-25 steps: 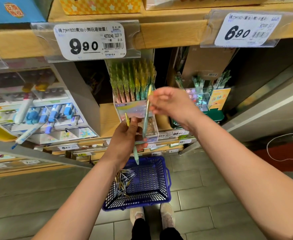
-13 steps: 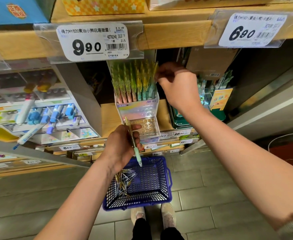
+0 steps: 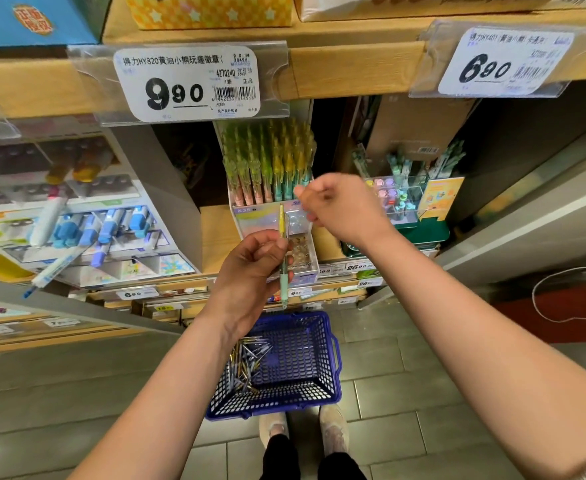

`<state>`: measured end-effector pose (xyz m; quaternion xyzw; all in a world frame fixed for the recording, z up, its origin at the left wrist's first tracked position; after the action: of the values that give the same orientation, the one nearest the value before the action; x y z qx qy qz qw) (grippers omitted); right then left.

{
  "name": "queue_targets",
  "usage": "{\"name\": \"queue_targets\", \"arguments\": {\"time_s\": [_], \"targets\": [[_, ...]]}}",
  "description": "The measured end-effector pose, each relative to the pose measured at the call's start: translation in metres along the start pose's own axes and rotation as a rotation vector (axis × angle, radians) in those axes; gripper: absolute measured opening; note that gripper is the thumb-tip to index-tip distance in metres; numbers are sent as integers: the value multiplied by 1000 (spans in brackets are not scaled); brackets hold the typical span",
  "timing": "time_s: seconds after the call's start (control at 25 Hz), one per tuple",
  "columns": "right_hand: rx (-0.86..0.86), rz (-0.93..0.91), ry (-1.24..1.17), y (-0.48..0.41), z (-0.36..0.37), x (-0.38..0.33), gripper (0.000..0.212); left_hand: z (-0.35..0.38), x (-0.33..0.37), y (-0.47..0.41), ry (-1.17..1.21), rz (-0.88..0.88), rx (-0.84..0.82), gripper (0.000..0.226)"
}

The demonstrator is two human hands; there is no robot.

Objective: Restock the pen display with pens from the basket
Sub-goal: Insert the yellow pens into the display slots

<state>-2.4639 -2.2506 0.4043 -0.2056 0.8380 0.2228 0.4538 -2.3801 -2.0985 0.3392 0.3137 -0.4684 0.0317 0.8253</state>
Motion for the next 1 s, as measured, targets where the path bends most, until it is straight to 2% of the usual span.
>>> {"name": "queue_targets", "arguments": {"time_s": [0.08, 0.16, 0.28, 0.4, 0.48, 0.56, 0.64, 1.0], "targets": [[-222, 10, -23, 22, 20, 2, 20, 4, 5, -2, -32, 46, -3, 24], [-263, -6, -74, 35, 26, 3, 12, 6, 8, -2, -79, 67, 5, 22], [-128, -1, -291, 32, 7, 0, 12, 7, 7, 0, -85, 47, 14, 13], [134, -62, -362, 17, -40, -11, 14, -2, 7, -1, -89, 37, 66, 10], [298, -132, -272, 7, -69, -21, 10, -9, 8, -1, -71, 39, 88, 18], [384, -211, -59, 2, -80, -31, 13, -13, 9, -1, -53, 32, 106, 21], [385, -248, 69, -3, -74, -33, 18, -16, 8, -1, -47, 23, 117, 23], [305, -313, 193, -12, -30, -19, 21, -20, 9, -10, -53, 1, 121, 20]]}}
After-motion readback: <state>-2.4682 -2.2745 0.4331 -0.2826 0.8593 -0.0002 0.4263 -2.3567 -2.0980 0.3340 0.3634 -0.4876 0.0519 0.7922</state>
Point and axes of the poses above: each hand's wrist, its own y-axis away from the middle knuckle, its own z-axis out of the palm, x = y × z, the point moved 8 cm from there along -y, towards the middle knuckle, and after that the axes turned 6 degrees about -y, right-handed, at the moved point
